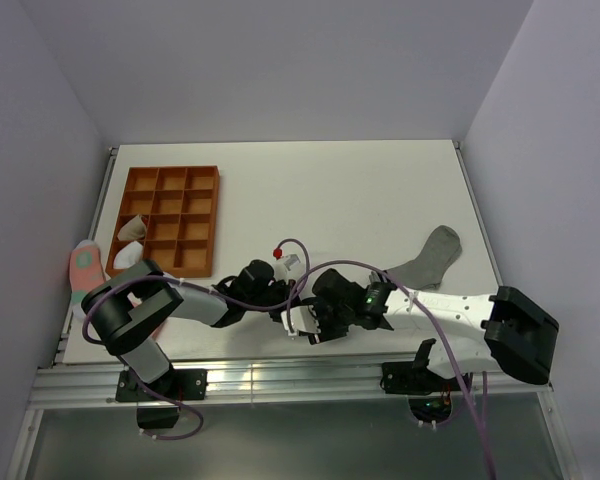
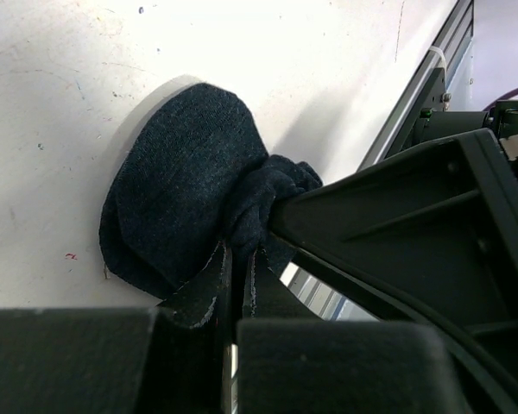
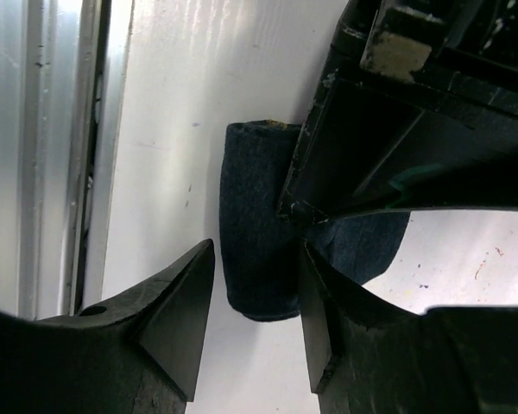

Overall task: Roll the socks
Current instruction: Roll the sock at the center of the board.

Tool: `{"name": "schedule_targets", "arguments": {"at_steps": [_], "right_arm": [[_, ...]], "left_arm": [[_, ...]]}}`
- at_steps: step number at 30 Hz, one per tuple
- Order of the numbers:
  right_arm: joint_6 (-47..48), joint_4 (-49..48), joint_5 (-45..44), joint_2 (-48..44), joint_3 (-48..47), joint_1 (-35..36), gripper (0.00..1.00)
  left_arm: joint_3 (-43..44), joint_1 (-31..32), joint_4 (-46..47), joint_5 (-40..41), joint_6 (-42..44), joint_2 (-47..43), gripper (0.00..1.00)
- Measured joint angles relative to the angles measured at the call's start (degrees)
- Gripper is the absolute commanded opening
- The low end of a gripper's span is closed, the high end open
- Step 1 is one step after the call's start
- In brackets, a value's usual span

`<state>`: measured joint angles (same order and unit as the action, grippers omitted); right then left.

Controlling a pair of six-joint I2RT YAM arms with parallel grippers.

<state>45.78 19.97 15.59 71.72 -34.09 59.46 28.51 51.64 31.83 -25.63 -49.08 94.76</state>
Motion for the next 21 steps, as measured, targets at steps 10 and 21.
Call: {"name": "schedule_targets", "arguments": {"at_steps": [10,21], "right_arm": [[-1.68,-2.82,-1.95,3.41,-0.52,0.57,0.24],[-2.89,0.02,1.49,8.07,-5.46,-0.98,0.21]], "left_arm": [[-1.60,-0.50,1.46,0.07,-1.57,-0.66,0.29],[-9.66,-0.22,-1.79,12.33,-6.29,-13.44,0.45]]}}
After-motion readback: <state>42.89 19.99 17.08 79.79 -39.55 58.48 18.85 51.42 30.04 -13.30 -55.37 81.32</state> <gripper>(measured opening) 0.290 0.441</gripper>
